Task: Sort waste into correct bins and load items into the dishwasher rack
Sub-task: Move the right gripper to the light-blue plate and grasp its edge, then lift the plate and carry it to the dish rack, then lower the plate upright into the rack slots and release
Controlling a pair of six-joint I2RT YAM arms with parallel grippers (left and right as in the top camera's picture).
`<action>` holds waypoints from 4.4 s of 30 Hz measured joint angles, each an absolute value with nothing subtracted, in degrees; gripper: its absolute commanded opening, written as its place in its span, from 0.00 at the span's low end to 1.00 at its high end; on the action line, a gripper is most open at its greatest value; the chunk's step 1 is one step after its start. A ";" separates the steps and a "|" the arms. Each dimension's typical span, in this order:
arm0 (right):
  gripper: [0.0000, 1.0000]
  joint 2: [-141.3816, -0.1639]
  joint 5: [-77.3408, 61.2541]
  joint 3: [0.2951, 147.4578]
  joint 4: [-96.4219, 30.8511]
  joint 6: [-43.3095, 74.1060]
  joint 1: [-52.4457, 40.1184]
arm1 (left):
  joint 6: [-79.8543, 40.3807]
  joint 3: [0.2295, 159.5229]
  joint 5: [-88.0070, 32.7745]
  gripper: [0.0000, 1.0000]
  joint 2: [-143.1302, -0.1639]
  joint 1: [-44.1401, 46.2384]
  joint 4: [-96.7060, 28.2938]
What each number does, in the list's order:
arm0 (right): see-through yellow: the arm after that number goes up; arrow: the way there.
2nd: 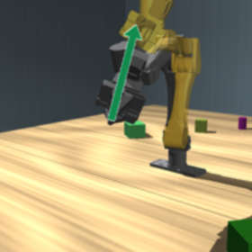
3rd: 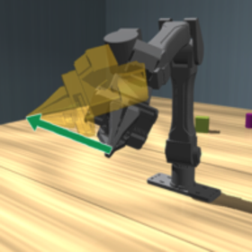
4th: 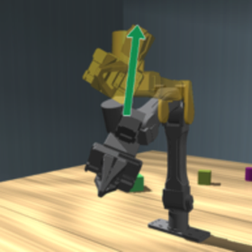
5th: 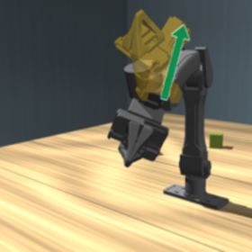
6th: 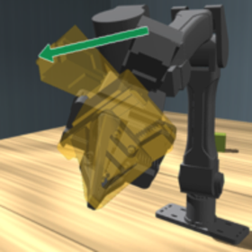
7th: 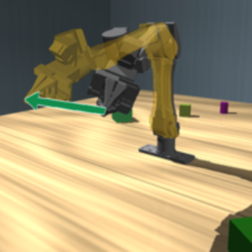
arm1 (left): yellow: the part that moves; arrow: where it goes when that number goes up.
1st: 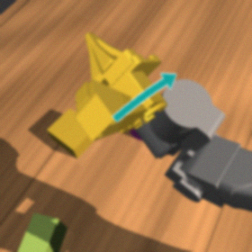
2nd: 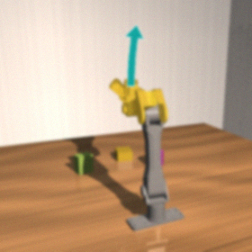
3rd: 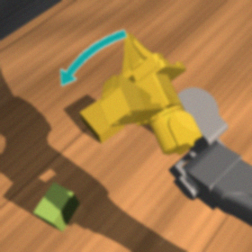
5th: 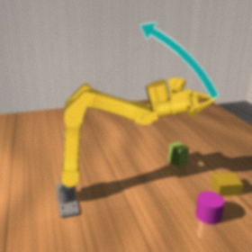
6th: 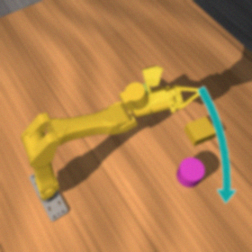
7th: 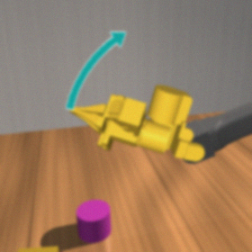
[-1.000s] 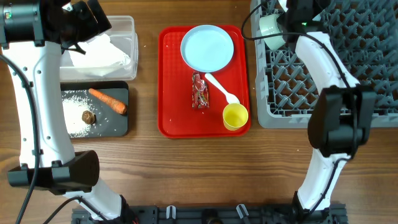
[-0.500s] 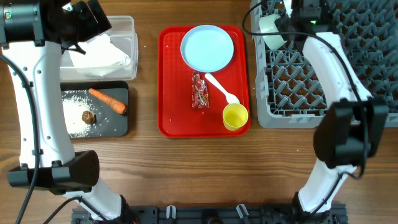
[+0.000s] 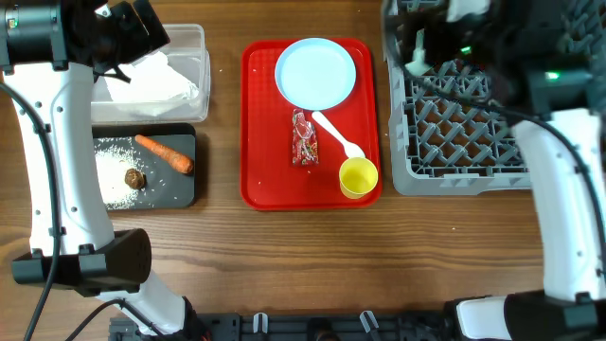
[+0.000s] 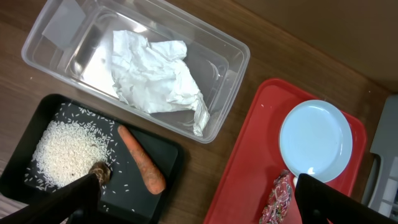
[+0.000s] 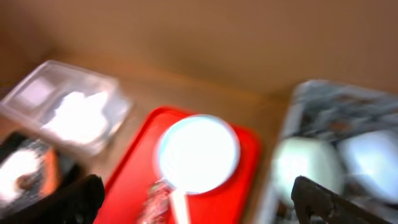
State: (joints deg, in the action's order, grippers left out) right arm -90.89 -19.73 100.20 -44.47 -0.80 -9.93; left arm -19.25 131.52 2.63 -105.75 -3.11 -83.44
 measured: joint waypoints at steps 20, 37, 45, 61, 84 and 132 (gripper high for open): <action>0.72 -125.73 -5.02 99.63 -38.81 19.79 -18.65 | -19.25 131.52 2.63 1.00 -105.75 -3.14 -83.44; 0.04 -131.72 -3.29 99.61 -33.52 21.80 -18.68 | -19.25 131.52 2.63 1.00 -105.75 -3.14 -83.44; 0.04 -131.76 -2.92 99.68 -31.59 21.87 -18.65 | -19.25 131.52 2.63 1.00 -105.75 -3.14 -83.44; 0.04 -111.74 12.03 103.15 -32.67 15.03 -17.30 | -19.25 131.52 2.63 1.00 -105.75 -3.14 -83.42; 0.04 -100.53 46.11 102.83 -35.14 -29.47 3.57 | -19.25 131.52 2.63 1.00 -105.75 -3.14 -83.44; 0.04 -111.48 33.58 101.27 -27.33 -45.36 12.40 | -19.25 131.52 2.63 1.00 -105.75 -3.11 -83.42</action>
